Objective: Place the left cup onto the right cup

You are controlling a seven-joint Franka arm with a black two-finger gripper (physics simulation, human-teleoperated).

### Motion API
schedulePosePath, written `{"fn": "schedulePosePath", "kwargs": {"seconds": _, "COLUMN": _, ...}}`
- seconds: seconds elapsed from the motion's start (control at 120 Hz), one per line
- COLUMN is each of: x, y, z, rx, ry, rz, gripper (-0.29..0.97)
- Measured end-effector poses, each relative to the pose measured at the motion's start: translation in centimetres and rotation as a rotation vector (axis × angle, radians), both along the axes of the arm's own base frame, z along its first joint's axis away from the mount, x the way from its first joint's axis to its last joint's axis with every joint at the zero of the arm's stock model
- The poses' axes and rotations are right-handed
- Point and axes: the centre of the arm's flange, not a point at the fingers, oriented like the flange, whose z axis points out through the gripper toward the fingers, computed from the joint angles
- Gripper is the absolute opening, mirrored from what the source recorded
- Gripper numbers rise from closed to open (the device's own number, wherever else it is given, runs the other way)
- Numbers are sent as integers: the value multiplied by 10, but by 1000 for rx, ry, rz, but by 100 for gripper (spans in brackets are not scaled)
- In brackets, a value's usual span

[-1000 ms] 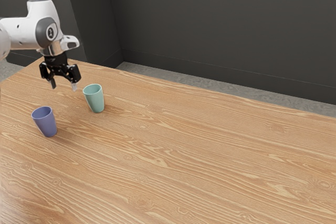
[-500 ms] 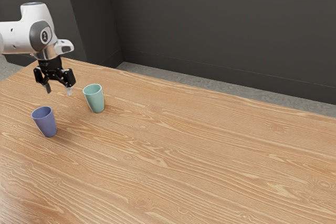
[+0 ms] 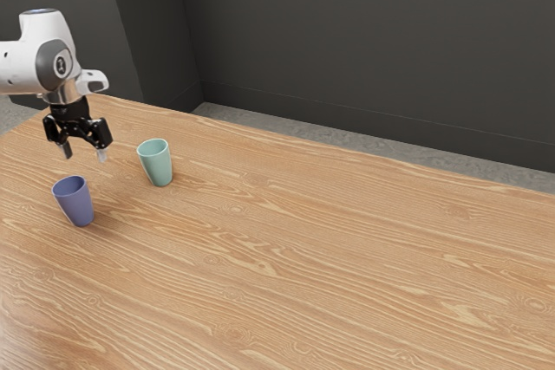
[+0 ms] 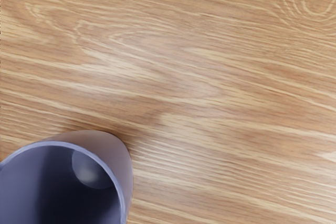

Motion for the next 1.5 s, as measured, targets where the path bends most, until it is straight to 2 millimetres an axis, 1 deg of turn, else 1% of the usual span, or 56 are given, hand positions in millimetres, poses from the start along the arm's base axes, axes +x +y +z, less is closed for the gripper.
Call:
{"fn": "schedulePosePath", "kwargs": {"seconds": 0.208, "x": -2, "y": 1, "z": -7, "rx": -11, "ry": 9, "rz": -51, "gripper": 66}}
{"fn": "schedulePosePath", "kwargs": {"seconds": 0.367, "x": -5, "y": 1, "z": -21, "rx": -18, "ry": 8, "rz": -104, "gripper": 66}}
{"fn": "schedulePosePath", "kwargs": {"seconds": 0.617, "x": -12, "y": 15, "z": -25, "rx": -14, "ry": -7, "rz": -169, "gripper": 66}}
{"fn": "schedulePosePath", "kwargs": {"seconds": 0.717, "x": -12, "y": 18, "z": -27, "rx": -13, "ry": -10, "rz": -193, "gripper": 66}}
{"fn": "schedulePosePath", "kwargs": {"seconds": 0.875, "x": -13, "y": 17, "z": -32, "rx": -16, "ry": -8, "rz": -227, "gripper": 66}}
{"fn": "schedulePosePath", "kwargs": {"seconds": 1.0, "x": -16, "y": 16, "z": -43, "rx": -22, "ry": -1, "rz": -248, "gripper": 66}}
{"fn": "schedulePosePath", "kwargs": {"seconds": 1.233, "x": -18, "y": 11, "z": -54, "rx": -24, "ry": -1, "rz": -282, "gripper": 66}}
{"fn": "schedulePosePath", "kwargs": {"seconds": 1.5, "x": -20, "y": 11, "z": -59, "rx": -22, "ry": -7, "rz": -302, "gripper": 66}}
